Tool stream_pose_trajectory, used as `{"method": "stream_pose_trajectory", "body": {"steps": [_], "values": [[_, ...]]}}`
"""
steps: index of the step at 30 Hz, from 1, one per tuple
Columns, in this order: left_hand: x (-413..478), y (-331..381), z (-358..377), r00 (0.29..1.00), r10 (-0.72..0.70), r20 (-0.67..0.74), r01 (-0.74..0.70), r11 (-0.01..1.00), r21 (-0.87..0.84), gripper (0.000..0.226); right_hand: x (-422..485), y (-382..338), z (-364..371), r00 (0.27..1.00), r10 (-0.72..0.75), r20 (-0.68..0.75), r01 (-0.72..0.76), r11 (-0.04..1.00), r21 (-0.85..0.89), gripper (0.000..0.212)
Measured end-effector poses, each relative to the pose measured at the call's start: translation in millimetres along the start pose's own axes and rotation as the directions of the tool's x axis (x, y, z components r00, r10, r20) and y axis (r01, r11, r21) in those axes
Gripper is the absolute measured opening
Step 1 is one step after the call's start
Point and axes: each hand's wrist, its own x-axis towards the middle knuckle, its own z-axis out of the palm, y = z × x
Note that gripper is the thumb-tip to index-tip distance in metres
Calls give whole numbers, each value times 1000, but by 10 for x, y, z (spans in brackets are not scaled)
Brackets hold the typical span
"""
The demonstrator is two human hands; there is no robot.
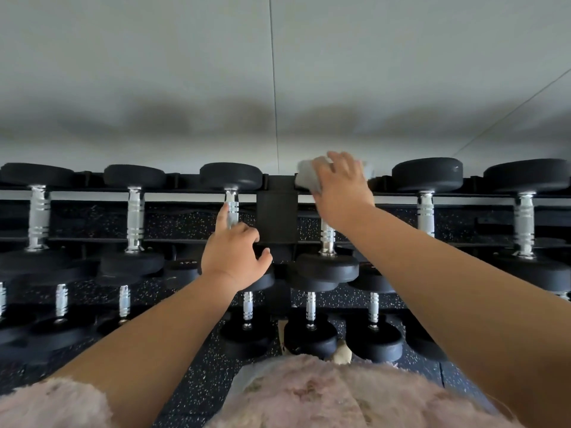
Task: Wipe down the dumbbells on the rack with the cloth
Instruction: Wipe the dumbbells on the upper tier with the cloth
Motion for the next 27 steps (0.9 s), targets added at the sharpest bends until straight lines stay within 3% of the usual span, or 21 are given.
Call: {"method": "stream_pose_trajectory", "body": {"steps": [2, 5, 8, 10, 13, 15, 20, 27], "values": [[5, 8, -4, 1000, 2, 9, -2, 1000, -12, 41, 4, -72, 25, 982, -186, 24, 187, 965, -186, 61], [3, -10, -5, 1000, 16, 5, -16, 999, -35, 41, 30, -21, 25, 977, -210, -31, 197, 954, -226, 55], [3, -43, -4, 999, 32, -1, -32, 997, -76, 41, -31, 83, -17, 996, 53, -78, -54, 998, -18, 56], [1, -60, -22, 999, 45, 2, -45, 995, -86, 40, -62, 158, -32, 974, 226, -24, -217, 957, 194, 54], [-3, -65, -27, 997, 71, 2, -71, 995, -76, 39, -67, 179, -14, 957, 289, 32, -284, 903, 322, 54], [5, -63, -13, 997, 78, -1, -78, 994, -77, 42, -27, 87, -14, 965, 260, 22, -256, 930, 264, 61], [11, -60, -5, 996, 91, -10, -92, 993, -78, 51, 117, -181, 1, 983, 179, 24, -177, 980, -89, 87], [24, -64, 16, 995, 99, -19, -100, 992, -80, 50, 258, -306, -6, 998, -49, 49, 63, 935, -349, 69]]}}
